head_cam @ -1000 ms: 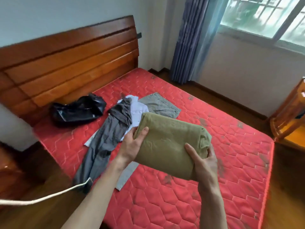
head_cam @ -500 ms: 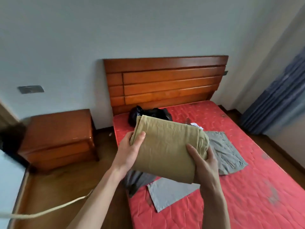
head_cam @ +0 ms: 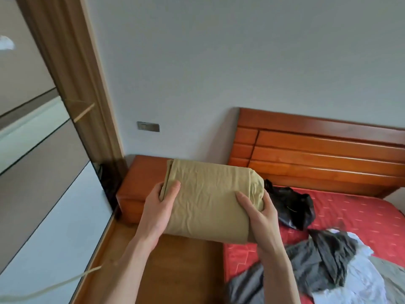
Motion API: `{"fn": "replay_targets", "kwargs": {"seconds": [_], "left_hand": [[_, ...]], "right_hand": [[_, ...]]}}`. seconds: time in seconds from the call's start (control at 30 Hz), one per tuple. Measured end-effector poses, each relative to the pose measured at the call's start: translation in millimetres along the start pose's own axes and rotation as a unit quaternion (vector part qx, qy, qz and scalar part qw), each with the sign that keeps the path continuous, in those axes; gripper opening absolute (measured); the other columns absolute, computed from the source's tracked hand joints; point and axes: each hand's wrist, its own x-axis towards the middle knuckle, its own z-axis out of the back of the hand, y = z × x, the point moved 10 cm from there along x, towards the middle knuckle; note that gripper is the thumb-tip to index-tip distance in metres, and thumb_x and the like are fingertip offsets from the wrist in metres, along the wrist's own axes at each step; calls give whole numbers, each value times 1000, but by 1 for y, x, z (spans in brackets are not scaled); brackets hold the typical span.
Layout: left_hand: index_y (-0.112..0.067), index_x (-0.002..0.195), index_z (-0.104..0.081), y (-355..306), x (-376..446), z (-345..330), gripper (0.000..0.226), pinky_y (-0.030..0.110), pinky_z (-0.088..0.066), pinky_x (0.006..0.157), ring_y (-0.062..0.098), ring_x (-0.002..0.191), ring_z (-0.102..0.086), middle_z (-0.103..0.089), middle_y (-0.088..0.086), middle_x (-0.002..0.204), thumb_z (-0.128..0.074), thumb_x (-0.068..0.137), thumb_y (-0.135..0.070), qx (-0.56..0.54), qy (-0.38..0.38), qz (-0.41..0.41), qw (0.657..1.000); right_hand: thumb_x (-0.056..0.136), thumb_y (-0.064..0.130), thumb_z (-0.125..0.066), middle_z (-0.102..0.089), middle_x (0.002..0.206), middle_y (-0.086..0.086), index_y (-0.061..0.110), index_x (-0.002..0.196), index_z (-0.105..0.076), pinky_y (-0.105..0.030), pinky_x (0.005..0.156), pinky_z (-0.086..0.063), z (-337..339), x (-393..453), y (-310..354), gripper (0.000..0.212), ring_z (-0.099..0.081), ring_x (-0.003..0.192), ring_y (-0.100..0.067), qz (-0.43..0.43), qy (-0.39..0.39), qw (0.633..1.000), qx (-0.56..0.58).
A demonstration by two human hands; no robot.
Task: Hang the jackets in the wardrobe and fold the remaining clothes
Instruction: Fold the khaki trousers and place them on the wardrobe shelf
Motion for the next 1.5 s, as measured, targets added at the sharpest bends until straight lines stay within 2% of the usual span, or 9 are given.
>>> {"fn": "replay_targets", "kwargs": {"seconds": [0.2,0.37,0.53,0.7,0.9,1.2,1.27,1.37,1.5], "left_hand": [[-39,111,-67,-12,64,60,29,22,-56,75,5,95,-73,-76,-19,99,-62,92,-60,-17,-63,15,998],[-35,119,-66,-18,117,85,38,22,-54,70,8,95,-72,-74,-11,108,-66,89,-59,-44,-107,32,993],[-39,130,-60,-25,180,106,75,45,-57,96,17,110,-70,-73,-8,119,-80,67,-75,-73,-113,88,987],[-40,127,-57,-50,228,115,56,34,-56,77,13,99,-72,-73,-8,115,-73,77,-60,-84,-155,77,981],[-31,126,-64,-63,252,148,48,32,-60,79,12,96,-76,-78,-10,109,-78,82,-46,-126,-249,40,960],[-28,116,-64,-67,272,243,43,29,-60,67,12,86,-76,-77,-4,105,-78,78,-44,-143,-369,9,918],[-28,118,-63,-69,280,264,48,30,-60,69,12,88,-76,-77,-4,107,-78,76,-46,-144,-380,-4,914],[-24,124,-63,-74,295,293,46,31,-61,73,13,93,-76,-77,-4,108,-76,84,-42,-157,-398,-34,903],[-25,121,-62,-87,325,318,37,33,-60,78,13,96,-75,-77,-10,105,-74,88,-38,-162,-388,-62,905]], "right_hand": [[88,26,-80,-78,111,7,29,127,-66,-38,91,-59,-86,64,13,41,-75,103,-13,-5,63,998,-8],[87,30,-81,-77,112,9,31,128,-65,-36,89,-59,-143,131,15,44,-75,102,-11,-9,121,992,-16],[88,28,-80,-78,105,12,30,120,-68,-28,79,-59,-199,209,20,34,-75,95,-9,-25,179,983,-18],[88,27,-79,-79,104,5,25,120,-69,-34,83,-58,-254,284,28,34,-76,95,-15,-44,254,966,-20],[85,32,-81,-78,110,3,27,125,-66,-49,97,-57,-326,330,6,43,-75,102,-19,-75,335,939,-14],[83,29,-80,-77,103,15,34,137,-56,-19,66,-59,-460,340,1,59,-75,91,-6,-68,434,898,-13],[81,29,-83,-77,105,16,34,142,-54,-25,72,-62,-484,344,0,68,-75,93,-7,-77,421,904,1],[73,35,-91,-77,115,7,29,145,-55,-50,94,-59,-518,349,-6,80,-75,105,-19,-130,398,907,44],[82,36,-82,-78,115,-4,16,130,-65,-57,105,-52,-550,353,-20,55,-72,113,-30,-198,352,909,102]]}}
